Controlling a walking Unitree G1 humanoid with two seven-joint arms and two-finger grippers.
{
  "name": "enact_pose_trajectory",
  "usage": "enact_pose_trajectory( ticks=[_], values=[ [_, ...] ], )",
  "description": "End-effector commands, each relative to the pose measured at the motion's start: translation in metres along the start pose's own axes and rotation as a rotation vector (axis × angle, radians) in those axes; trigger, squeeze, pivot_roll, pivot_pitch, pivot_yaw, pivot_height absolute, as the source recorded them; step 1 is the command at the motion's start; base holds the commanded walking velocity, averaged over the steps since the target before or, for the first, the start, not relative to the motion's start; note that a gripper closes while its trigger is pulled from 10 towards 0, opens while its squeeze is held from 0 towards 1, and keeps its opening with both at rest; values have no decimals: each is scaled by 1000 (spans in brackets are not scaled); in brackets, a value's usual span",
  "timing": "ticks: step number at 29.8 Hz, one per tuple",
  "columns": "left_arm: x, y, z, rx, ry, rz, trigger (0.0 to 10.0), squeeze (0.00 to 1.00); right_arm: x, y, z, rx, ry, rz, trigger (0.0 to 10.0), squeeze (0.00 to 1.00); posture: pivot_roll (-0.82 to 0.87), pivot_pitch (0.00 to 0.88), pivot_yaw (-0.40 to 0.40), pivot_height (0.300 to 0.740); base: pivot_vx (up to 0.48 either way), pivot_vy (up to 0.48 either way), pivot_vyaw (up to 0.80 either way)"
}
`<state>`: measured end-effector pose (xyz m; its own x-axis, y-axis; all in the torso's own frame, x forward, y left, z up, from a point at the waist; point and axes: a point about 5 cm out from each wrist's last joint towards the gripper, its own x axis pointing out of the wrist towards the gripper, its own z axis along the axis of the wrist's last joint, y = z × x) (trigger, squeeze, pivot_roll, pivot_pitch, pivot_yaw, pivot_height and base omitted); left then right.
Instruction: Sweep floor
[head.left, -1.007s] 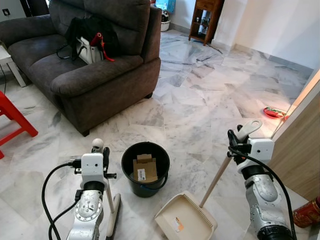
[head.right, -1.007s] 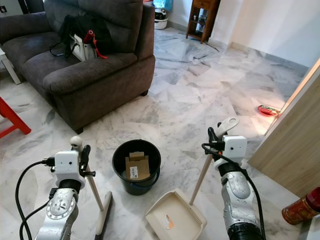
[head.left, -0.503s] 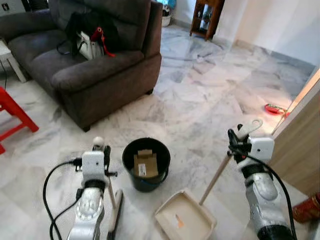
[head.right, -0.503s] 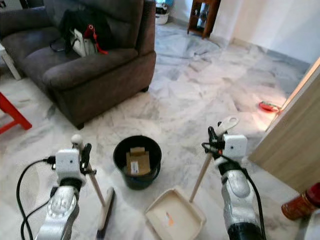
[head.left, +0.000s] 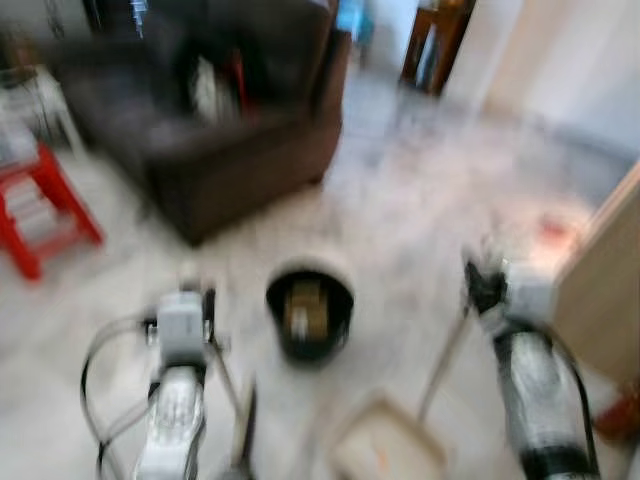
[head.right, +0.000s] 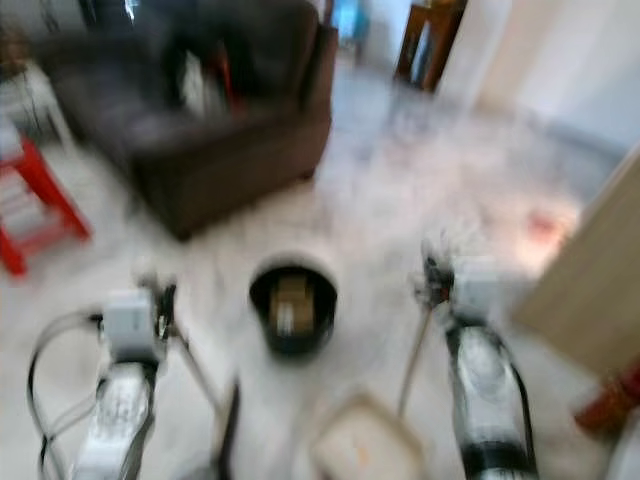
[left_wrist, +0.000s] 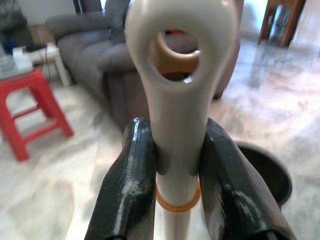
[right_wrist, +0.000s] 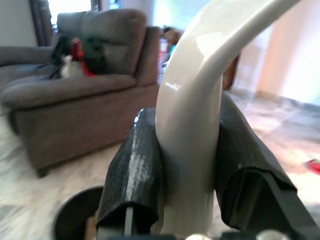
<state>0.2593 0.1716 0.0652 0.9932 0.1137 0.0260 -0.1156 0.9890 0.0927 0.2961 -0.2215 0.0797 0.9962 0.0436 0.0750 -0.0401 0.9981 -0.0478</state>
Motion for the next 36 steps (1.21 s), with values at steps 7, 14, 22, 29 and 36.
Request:
enact_pose_trajectory(
  ticks=[7, 14, 22, 29, 36],
  values=[
    [9, 1, 14, 19, -60, 4, 10000, 0, 8, 0, 10, 22, -40, -13, 10000, 0, -21, 0, -78, 740, 0, 0, -296],
    [9, 1, 14, 19, -59, 4, 10000, 0, 9, -1, 10, 28, -34, -21, 10000, 0, -24, 0, -79, 740, 0, 0, -800],
    [10, 3, 14, 23, -59, 2, 10000, 0, 12, -1, 10, 41, -29, -53, 10000, 0, -14, 0, -66, 740, 0, 0, -800],
    [12, 4, 17, 28, -68, -7, 10000, 0, 12, -4, 7, 74, -25, -93, 10000, 0, -8, 0, -58, 740, 0, 0, -800],
    [11, 2, 16, 39, -58, -20, 10000, 0, 9, -5, 6, 68, -25, -104, 10000, 0, -6, 0, -54, 740, 0, 0, -800]
  ],
)
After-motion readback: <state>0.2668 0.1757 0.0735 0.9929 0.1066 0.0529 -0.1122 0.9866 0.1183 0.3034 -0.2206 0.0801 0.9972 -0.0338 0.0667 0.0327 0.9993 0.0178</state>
